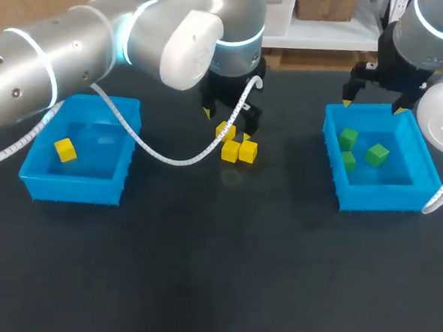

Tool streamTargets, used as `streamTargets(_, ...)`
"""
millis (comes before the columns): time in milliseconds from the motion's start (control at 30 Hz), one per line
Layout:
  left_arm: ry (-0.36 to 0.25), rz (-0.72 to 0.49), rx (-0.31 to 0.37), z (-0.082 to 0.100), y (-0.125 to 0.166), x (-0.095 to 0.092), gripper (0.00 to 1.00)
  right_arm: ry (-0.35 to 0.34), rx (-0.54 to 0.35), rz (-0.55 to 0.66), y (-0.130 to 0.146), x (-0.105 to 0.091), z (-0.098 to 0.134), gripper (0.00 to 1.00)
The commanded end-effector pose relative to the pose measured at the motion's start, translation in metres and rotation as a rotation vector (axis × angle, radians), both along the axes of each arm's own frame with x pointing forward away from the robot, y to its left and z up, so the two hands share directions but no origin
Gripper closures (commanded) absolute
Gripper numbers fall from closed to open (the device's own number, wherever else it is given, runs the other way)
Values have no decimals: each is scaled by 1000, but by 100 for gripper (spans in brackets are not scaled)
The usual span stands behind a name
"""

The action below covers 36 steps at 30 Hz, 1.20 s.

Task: Put the green cubes in the right bin and the yellow cubes in the left bin.

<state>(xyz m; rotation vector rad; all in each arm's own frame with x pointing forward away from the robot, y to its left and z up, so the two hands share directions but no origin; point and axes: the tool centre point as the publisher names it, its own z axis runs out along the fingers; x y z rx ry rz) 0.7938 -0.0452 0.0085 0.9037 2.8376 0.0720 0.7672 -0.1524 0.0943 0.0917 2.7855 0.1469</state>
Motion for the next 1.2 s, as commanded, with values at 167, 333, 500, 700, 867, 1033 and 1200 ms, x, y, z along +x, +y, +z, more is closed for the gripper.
streamTargets(167,7,16,-3,-3,1,3,0,-5,-2,-3,0,-2,0,0)
streamTargets(333,10,24,-11,-6,3,1,0,-5,-2,-3,0,-2,0,0)
streamTargets(500,13,47,-21,-8,9,-2,100,-5,-2,-3,0,-2,0,0)
streamTargets(700,16,55,-31,-8,12,-6,100,-5,-2,-3,0,-2,0,0)
streamTargets(867,13,63,-72,-1,12,-10,100,-5,-2,-3,0,-2,0,0)
streamTargets(1033,-8,49,-123,21,20,-14,100,-5,-2,-3,0,-2,0,0)
streamTargets(1200,-50,35,-158,52,48,-14,100,-5,-2,-3,0,-2,0,0)
